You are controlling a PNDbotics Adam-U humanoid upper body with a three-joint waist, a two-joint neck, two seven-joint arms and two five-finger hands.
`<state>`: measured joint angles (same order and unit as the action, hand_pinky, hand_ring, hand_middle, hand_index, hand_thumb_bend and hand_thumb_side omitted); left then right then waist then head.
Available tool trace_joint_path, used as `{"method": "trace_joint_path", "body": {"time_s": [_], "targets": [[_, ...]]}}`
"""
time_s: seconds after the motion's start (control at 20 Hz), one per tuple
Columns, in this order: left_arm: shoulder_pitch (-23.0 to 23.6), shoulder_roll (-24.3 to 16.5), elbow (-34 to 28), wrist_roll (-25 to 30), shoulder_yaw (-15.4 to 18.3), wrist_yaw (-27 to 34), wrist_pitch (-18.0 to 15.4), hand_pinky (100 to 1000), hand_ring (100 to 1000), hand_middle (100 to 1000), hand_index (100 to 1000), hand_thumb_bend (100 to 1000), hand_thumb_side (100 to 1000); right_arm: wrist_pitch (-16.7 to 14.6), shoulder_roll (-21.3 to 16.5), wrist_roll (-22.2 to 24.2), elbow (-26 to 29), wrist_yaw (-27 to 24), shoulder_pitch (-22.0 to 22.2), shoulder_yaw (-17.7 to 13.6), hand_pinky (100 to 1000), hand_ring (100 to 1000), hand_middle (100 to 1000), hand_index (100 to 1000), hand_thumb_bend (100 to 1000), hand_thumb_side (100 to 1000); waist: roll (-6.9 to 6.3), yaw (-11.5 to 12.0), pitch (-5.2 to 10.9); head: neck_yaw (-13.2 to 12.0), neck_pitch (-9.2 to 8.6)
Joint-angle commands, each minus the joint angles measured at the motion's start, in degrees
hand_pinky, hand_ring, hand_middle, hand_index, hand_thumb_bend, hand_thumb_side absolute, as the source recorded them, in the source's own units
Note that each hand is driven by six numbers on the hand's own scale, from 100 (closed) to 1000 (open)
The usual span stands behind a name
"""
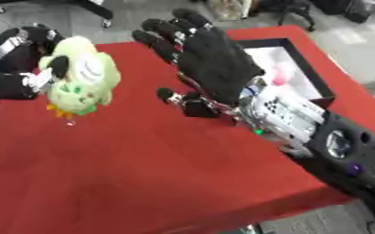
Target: Pick up the objects with one hand, pass them to the other hand, and then place them into the box on the other side of the table.
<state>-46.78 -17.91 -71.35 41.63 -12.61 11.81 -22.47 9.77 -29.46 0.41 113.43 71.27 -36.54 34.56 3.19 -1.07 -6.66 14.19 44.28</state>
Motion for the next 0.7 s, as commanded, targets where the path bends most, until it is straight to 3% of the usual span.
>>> {"method": "trace_joint_path", "body": {"time_s": [0.05, 0.3, 0.7], "targets": [[-0.7, 0.9, -1.3, 10.3, 0.5, 0.2, -9.2, 613, 299, 216, 381, 100, 398, -0.5, 0.0, -2.7, 1.2, 0.3, -1.4, -1.1, 878, 746, 849, 925, 443, 160, 0.04, -0.1, 0.67, 0.0, -0.16], [-0.6, 2.9, -3.7, 10.3, -0.6, 1.9, -7.0, 610, 298, 216, 380, 100, 425, -2.4, 0.6, -4.6, 1.2, -1.0, -2.6, -0.7, 873, 747, 851, 932, 432, 120, 0.22, 0.0, 0.67, 0.1, -0.16], [-1.1, 5.0, -6.6, 10.3, -0.6, 6.3, -2.2, 609, 307, 220, 383, 100, 467, -5.4, 1.5, -3.7, 1.2, -2.5, -4.6, 0.4, 895, 748, 864, 943, 422, 103, 0.04, 0.2, 0.66, 0.5, -0.16]]}}
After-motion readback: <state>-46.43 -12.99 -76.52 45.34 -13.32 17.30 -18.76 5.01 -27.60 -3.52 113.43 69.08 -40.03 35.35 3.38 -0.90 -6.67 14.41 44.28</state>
